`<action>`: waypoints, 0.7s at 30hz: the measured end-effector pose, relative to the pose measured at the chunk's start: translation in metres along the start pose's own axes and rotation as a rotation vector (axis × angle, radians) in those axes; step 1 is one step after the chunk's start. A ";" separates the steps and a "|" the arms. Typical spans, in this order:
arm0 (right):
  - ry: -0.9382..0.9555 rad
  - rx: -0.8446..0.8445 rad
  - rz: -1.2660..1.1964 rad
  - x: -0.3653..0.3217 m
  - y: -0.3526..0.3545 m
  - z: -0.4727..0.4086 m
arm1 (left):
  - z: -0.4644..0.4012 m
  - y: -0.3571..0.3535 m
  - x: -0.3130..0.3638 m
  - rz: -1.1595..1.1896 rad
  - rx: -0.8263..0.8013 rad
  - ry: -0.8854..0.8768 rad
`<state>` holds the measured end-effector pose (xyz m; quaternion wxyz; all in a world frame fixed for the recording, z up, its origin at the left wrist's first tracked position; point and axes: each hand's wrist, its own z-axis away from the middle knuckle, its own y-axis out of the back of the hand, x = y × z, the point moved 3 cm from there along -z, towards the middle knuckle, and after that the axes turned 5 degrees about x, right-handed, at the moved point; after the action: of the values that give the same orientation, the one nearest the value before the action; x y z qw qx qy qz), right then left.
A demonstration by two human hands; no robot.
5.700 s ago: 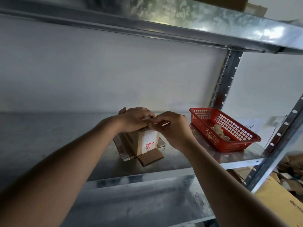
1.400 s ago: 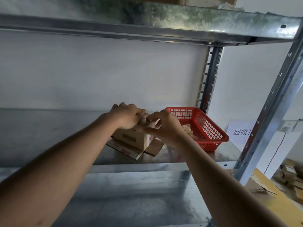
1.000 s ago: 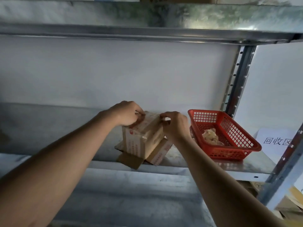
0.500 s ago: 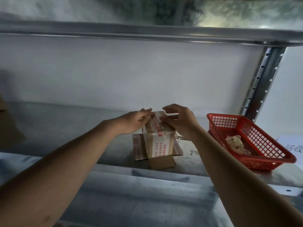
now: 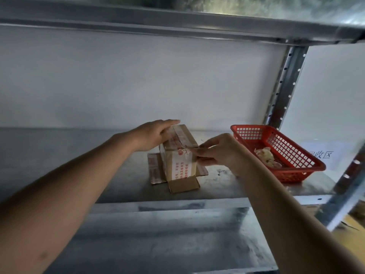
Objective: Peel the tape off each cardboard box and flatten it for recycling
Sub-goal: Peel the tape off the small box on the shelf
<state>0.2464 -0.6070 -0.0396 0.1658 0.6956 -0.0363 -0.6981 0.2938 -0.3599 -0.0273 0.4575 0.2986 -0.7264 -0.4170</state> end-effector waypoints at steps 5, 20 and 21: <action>-0.005 0.157 0.019 0.002 0.010 0.001 | -0.005 -0.001 0.022 -0.139 -0.083 0.042; 0.165 0.234 0.111 0.002 0.031 0.003 | -0.004 -0.022 0.053 0.195 -0.090 -0.205; 0.215 0.284 0.194 -0.001 0.032 0.003 | -0.006 -0.024 0.053 0.188 -0.080 -0.200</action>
<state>0.2493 -0.6378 -0.0297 0.1355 0.7756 -0.1832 -0.5886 0.2794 -0.4165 -0.0248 0.4314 0.1677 -0.7759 -0.4286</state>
